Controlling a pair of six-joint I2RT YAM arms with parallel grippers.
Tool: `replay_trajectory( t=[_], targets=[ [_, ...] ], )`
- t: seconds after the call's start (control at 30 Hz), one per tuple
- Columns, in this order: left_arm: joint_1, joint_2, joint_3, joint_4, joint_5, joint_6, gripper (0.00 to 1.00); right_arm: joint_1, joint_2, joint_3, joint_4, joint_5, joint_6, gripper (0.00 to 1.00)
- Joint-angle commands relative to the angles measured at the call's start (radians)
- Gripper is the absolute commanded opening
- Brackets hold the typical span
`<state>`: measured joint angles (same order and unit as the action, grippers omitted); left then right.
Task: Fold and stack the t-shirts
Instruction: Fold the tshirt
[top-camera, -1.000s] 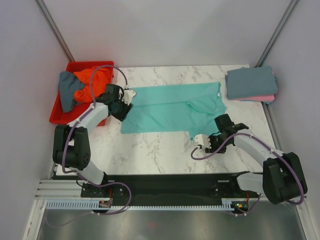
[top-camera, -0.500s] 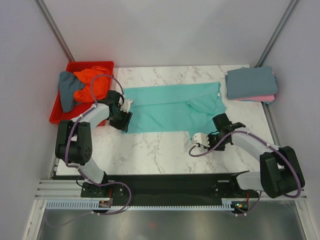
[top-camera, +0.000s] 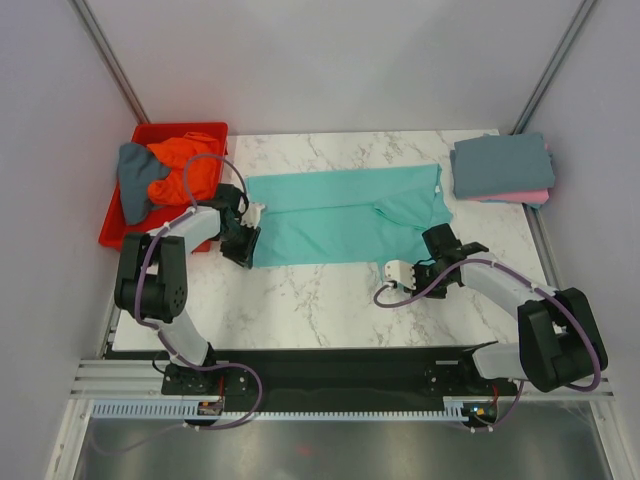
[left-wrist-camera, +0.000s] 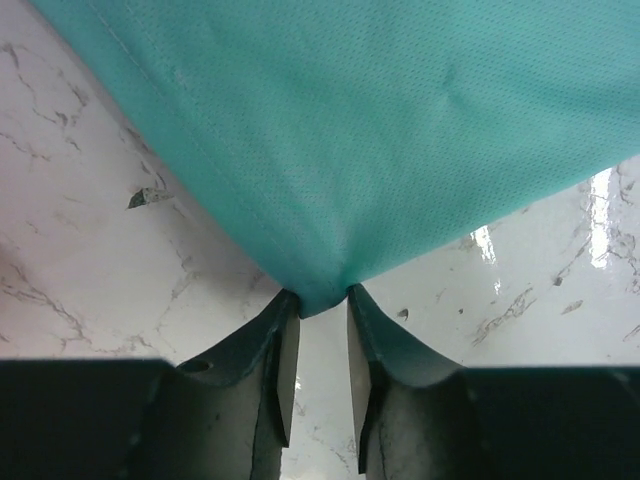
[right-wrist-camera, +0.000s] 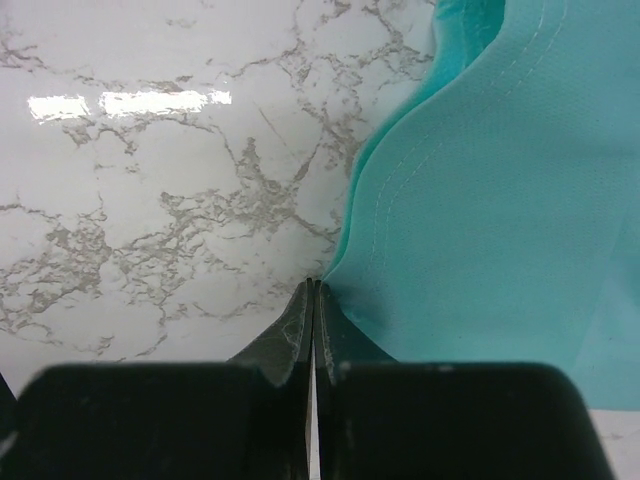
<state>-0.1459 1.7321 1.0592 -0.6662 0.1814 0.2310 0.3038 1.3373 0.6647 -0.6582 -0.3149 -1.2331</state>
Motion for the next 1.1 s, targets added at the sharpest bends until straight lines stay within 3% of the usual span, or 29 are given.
replay_trajectory(
  t=[0.0, 0.17, 0.53, 1.07],
  targets=[
    [0.005, 0.001, -0.002, -0.004, 0.05, -0.022, 0.31, 0.006, 0.002, 0.029, 0.019, -0.015, 0.021, 0.01],
    [0.005, -0.016, 0.001, -0.021, 0.079, -0.012, 0.02, 0.004, -0.01, 0.033, 0.026, -0.006, 0.053, 0.0],
    [0.005, -0.045, 0.176, -0.124, 0.079, 0.071, 0.02, 0.003, -0.047, 0.165, 0.1, 0.01, 0.181, 0.0],
    [0.019, 0.141, 0.548, -0.266, 0.082, 0.134, 0.02, -0.112, 0.144, 0.441, 0.288, 0.053, 0.299, 0.0]
  ],
)
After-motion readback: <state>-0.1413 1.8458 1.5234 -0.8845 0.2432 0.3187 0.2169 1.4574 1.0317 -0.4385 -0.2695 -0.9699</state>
